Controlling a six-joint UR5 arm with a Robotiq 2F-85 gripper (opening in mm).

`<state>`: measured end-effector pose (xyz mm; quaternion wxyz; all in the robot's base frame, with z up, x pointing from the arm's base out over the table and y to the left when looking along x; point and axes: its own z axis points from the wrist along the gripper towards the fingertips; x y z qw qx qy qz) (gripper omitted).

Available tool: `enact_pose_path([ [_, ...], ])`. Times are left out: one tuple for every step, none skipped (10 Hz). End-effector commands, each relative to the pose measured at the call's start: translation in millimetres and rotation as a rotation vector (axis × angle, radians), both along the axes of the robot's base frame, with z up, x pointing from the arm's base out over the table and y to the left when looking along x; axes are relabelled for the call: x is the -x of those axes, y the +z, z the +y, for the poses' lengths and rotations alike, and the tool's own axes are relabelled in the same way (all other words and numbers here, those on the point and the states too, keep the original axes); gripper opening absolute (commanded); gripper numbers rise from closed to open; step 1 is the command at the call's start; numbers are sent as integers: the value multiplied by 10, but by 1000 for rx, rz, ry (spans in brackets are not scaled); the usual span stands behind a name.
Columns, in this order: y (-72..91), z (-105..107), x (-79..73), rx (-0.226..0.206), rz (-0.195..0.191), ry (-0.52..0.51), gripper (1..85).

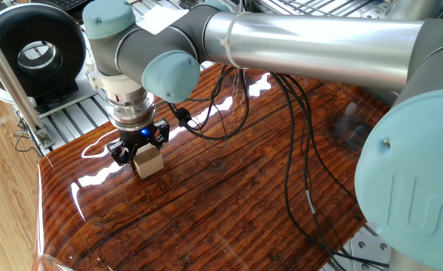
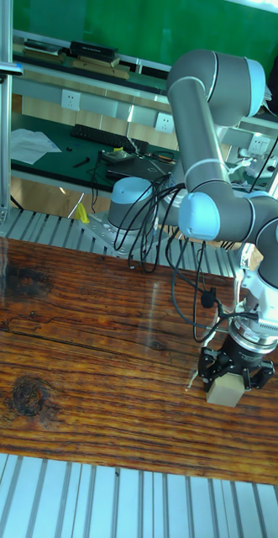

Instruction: Hold a small block with the gripper and sweep it from left to right on the table

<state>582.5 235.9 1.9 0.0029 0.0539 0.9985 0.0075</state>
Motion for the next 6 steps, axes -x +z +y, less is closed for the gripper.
enact_pose_path([
  [60, 153, 30, -14, 16, -31, 10],
  [113, 246, 38, -12, 28, -47, 10],
  [118, 250, 41, -24, 35, -49, 10],
  [55, 197, 46, -7, 26, -41, 10],
  [10, 169, 37, 6, 21, -40, 10],
  [-4, 189, 23, 0, 17, -42, 10],
])
